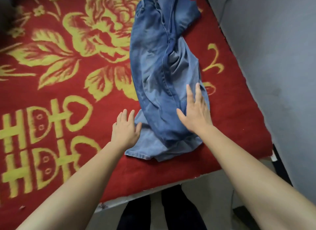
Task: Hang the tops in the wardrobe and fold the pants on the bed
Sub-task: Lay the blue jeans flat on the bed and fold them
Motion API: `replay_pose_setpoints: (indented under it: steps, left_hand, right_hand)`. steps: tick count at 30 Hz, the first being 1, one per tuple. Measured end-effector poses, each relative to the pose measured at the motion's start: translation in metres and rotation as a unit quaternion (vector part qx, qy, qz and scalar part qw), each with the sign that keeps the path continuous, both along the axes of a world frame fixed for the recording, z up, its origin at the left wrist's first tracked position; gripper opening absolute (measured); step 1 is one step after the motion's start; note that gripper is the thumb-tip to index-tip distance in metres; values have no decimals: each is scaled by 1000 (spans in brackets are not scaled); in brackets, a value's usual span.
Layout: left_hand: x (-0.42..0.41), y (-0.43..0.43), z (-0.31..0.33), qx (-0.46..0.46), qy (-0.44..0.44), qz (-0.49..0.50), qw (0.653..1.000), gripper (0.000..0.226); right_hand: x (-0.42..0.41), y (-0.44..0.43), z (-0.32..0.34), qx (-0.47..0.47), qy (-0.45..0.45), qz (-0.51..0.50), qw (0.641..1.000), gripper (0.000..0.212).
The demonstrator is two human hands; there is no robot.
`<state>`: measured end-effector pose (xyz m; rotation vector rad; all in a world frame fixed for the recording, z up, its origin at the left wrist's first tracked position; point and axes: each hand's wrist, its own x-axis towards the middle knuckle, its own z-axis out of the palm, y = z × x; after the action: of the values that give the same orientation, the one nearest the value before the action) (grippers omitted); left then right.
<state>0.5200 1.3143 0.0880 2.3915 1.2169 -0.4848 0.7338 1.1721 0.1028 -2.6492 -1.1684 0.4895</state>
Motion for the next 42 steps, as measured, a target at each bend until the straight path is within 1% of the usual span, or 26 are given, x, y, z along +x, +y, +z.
replay_pose_setpoints:
  steps: [4,7,9,11,12,14,16,18,19,20,22,23,24,26,27,28,30,33,35,36,37,38,39,40,41,42]
  left_hand:
    - [-3,6,-50,-33,-2,33,999,65]
    - [-9,14,-76,-66,-13,69,995,64]
    - [-8,25,-92,-93,-23,118,988,62]
    - [-1,42,-106,-137,-46,210,967,59]
    - [5,51,-110,-166,-79,266,946,56]
    - [23,66,-111,-223,-165,364,889,49]
    - [46,76,-105,-300,-232,443,812,44]
    - [66,88,-97,-400,-277,501,716,44]
    - [73,94,-95,-428,-295,510,685,43]
    - [78,99,-89,-435,-318,511,670,41]
    - [81,107,-82,-405,-380,518,651,38]
    - [78,109,-78,-379,-406,519,650,35]
    - [73,112,-75,-348,-426,510,661,31]
    - [51,116,-71,-267,-429,472,723,21]
    - [35,120,-71,-224,-416,454,756,20]
    - [15,123,-71,-185,-399,440,783,21]
    - [-31,130,-70,-125,-369,418,821,27]
    - [-111,134,-75,-65,-308,399,861,43]
    - [-168,131,-80,-39,-256,411,874,48]
    - [-195,129,-81,-32,-221,417,881,49]
    - [-219,127,-83,-26,-175,422,889,49]
    - [-239,125,-83,-18,-124,426,896,47]
    - [-257,124,-83,-8,-70,426,902,43]
    - [-274,124,-85,0,-27,429,903,38]
    - [-289,125,-87,5,-3,434,901,34]
    - [-301,126,-89,5,6,440,898,34]
  right_hand:
    - [-2,33,-45,-17,22,-38,999,95]
    - [-8,52,-69,-97,89,-74,988,95]
    - [-23,55,-81,-145,123,-64,980,78]
    - [-45,52,-86,-120,170,-29,978,52]
    - [-54,50,-85,-83,201,-19,976,40]
    - [-64,44,-79,-28,254,-2,967,17]
    - [-61,43,-68,-11,260,69,963,15]
    - [-58,46,-58,-14,250,137,959,18]
    - [-57,49,-52,-26,249,153,956,15]
    - [-56,52,-49,-37,250,160,954,13]
    - [-51,60,-48,-68,239,151,957,14]
    - [-48,64,-48,-80,230,142,959,21]
    - [-46,70,-52,-87,228,128,961,46]
    - [-46,85,-60,-71,264,70,959,107]
    - [-50,96,-64,-51,290,23,955,123]
    - [-51,110,-69,-16,329,-37,943,130]
    - [-49,147,-76,69,378,-167,908,132]
    - [-48,210,-72,195,384,-328,841,139]
    - [-50,245,-85,186,387,-374,822,132]
    - [-56,259,-92,164,388,-391,818,136]
    - [-69,266,-99,116,379,-404,824,140]
    - [-84,271,-106,96,368,-380,843,127]
    - [-105,269,-109,81,350,-325,875,95]
    - [-131,265,-111,79,351,-260,896,56]
    - [-160,258,-104,66,390,-199,897,29]
    - [-187,250,-100,70,459,-170,869,19]
